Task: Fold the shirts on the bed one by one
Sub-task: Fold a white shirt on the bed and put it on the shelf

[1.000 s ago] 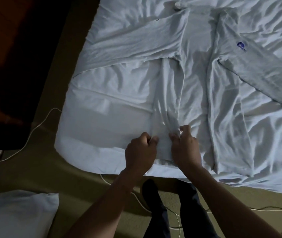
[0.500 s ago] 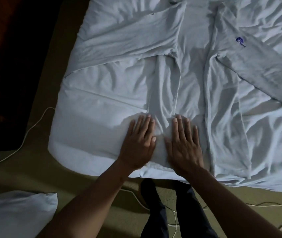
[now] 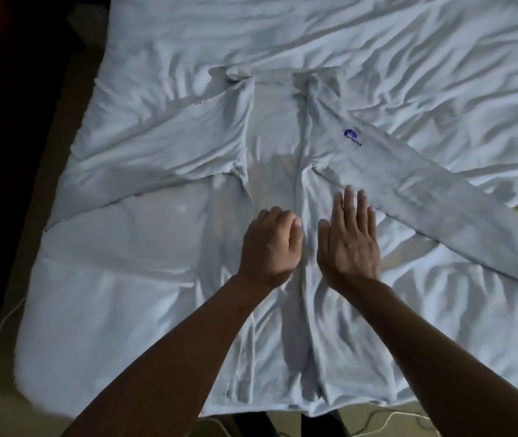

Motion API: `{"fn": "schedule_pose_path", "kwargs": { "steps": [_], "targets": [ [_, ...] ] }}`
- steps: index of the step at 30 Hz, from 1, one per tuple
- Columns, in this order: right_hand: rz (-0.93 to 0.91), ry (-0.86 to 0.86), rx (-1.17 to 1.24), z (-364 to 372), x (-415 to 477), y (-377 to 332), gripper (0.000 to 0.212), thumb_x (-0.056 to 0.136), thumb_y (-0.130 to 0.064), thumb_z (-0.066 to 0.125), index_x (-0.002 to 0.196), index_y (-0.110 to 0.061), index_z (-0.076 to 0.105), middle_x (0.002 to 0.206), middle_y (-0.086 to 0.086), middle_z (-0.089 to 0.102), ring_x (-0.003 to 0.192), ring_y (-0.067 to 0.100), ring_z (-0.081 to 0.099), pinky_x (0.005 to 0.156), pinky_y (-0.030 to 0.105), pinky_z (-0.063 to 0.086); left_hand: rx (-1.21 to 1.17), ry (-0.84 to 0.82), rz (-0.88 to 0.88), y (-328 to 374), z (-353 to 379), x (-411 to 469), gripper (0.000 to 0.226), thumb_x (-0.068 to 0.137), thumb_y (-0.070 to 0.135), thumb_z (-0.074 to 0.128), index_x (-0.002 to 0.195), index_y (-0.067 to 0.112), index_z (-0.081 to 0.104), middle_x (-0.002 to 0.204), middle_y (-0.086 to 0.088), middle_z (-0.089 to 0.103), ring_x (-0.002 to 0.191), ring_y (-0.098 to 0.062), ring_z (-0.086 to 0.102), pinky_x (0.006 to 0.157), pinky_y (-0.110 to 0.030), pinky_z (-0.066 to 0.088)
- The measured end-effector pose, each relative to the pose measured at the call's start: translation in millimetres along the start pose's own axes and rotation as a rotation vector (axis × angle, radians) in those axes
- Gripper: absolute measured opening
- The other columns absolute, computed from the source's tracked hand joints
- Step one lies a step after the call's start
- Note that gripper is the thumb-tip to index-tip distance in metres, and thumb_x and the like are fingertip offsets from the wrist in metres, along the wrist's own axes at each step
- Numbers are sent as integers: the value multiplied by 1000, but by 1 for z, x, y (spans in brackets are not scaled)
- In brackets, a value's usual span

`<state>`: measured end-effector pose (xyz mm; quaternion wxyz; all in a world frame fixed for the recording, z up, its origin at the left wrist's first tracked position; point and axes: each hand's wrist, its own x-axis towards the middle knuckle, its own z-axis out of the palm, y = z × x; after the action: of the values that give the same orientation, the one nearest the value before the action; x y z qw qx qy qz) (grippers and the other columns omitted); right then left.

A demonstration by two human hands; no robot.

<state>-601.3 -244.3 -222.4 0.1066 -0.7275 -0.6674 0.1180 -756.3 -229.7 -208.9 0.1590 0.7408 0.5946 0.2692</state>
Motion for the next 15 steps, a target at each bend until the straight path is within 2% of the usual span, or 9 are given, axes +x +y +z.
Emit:
{"fn": "schedule_pose_path", "kwargs": {
  "steps": [2, 3, 5, 7, 9, 10, 12, 14, 15],
  "targets": [
    [46, -17, -3, -7, 31, 25, 66, 107, -40, 21, 162, -3, 25, 172, 15, 11, 160, 30, 1, 130, 45, 3, -152, -31, -195, 23, 18, 32, 33, 99, 24, 52, 67, 14, 51, 69, -15, 59, 67, -39, 57, 58, -40, 42],
    [68, -19, -5, -11, 45, 37, 64, 108, -38, 24, 162, -5, 24, 172, 15, 10, 160, 30, 1, 130, 45, 2, -228, -96, -346, 32, 27, 48, 38, 97, 25, 54, 62, 15, 45, 69, -17, 61, 68, -40, 58, 59, -37, 39],
    [123, -21, -5, -19, 73, 65, 60, 109, -32, 29, 163, -7, 23, 172, 15, 8, 160, 31, 1, 130, 47, 4, -378, -257, -676, 46, 47, 78, 37, 92, 34, 57, 63, 12, 51, 79, -22, 69, 78, -38, 67, 69, -34, 50],
    [191, -54, -15, -28, 96, 91, 61, 108, -29, 31, 164, -8, 17, 173, 15, 5, 160, 31, -1, 129, 49, 3, -540, -306, -891, 53, 68, 100, 41, 80, 50, 59, 75, 9, 61, 90, -24, 74, 87, -40, 74, 81, -49, 63],
    [261, -88, -43, -35, 115, 116, 69, 105, -33, 38, 164, -7, 11, 172, 15, 8, 160, 31, 2, 128, 54, 1, -642, -201, -985, 56, 85, 118, 56, 68, 63, 67, 78, 8, 68, 83, -19, 76, 80, -39, 76, 78, -57, 63],
    [297, -95, -55, -37, 124, 127, 76, 102, -38, 45, 163, -5, 13, 170, 16, 17, 158, 32, 10, 127, 57, 1, -677, -150, -1027, 58, 88, 125, 57, 66, 65, 71, 76, 8, 69, 75, -16, 75, 71, -37, 76, 73, -56, 64],
    [379, -116, -73, -42, 136, 145, 84, 93, -52, 57, 155, -4, 27, 152, 18, 44, 146, 34, 35, 122, 61, 7, -735, -117, -1104, 66, 93, 134, 52, 69, 62, 78, 62, 11, 68, 60, -11, 69, 50, -30, 67, 65, -49, 65],
    [408, -219, -70, -52, 145, 155, 70, 88, -62, 61, 134, -10, 51, 124, 15, 65, 125, 34, 56, 113, 53, 23, -719, -108, -1135, 70, 97, 141, 51, 63, 63, 79, 54, 15, 66, 53, -8, 64, 49, -29, 63, 71, -48, 63],
    [389, -282, -31, -60, 148, 157, 60, 87, -64, 62, 117, -13, 61, 107, 11, 71, 110, 33, 64, 101, 47, 34, -728, -77, -1166, 70, 100, 145, 47, 57, 60, 79, 58, 15, 68, 56, -7, 65, 57, -31, 67, 76, -51, 62]
  ]
}}
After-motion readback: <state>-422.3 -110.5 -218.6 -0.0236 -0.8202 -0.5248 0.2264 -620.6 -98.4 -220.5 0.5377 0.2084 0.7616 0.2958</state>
